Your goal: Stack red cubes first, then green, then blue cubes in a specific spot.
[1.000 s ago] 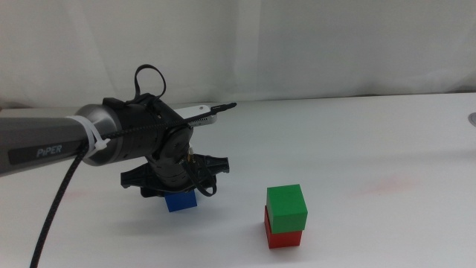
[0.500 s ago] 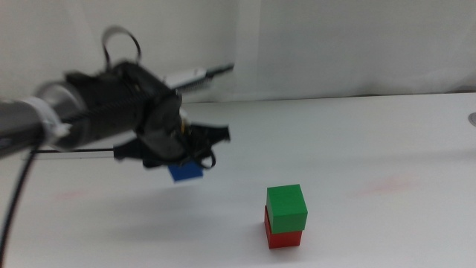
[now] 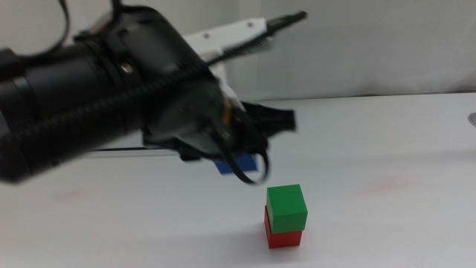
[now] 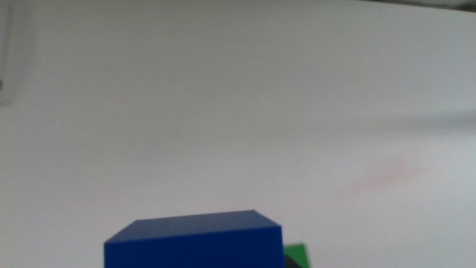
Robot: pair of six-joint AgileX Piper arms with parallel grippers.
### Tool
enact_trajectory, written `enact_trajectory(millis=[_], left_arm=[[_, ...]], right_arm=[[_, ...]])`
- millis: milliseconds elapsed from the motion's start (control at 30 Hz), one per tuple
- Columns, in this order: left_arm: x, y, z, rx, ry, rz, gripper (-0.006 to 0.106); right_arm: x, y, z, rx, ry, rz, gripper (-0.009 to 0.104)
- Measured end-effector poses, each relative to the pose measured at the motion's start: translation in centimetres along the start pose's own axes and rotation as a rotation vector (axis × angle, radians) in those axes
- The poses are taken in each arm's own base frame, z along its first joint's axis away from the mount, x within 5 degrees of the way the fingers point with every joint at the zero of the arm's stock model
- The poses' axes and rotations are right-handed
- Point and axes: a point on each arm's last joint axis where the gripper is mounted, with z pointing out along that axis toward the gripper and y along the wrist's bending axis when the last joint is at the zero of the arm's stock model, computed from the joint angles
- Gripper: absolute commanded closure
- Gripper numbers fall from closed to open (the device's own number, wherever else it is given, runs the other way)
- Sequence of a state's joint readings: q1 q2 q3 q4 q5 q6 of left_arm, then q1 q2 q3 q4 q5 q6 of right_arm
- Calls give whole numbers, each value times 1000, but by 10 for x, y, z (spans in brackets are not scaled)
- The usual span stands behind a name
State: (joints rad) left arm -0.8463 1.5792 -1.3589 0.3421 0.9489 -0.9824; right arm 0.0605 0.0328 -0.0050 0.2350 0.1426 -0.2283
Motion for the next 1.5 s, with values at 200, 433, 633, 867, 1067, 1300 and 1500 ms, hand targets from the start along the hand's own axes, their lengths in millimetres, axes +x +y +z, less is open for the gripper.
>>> enact_trajectory(millis=[200, 433, 633, 867, 1067, 1300, 1500], left_arm=[[28, -28, -9, 45, 33, -47, 103], [34, -52, -3, 53, 47, -56, 103], [23, -72, 6, -31, 69, -23, 103], [34, -91, 18, -92, 98, 40, 103], [37, -93, 27, -116, 97, 60, 103], [35, -92, 27, -125, 75, 43, 103], [35, -91, 37, -151, 87, 32, 103]], right_arm=[[0, 0, 0, 0, 0, -6, 96], [0, 0, 0, 0, 0, -6, 96], [0, 0, 0, 0, 0, -6, 96], [0, 0, 0, 0, 0, -6, 96], [0, 0, 0, 0, 0, -1, 96], [0, 0, 0, 0, 0, -1, 96], [0, 0, 0, 0, 0, -1, 96]])
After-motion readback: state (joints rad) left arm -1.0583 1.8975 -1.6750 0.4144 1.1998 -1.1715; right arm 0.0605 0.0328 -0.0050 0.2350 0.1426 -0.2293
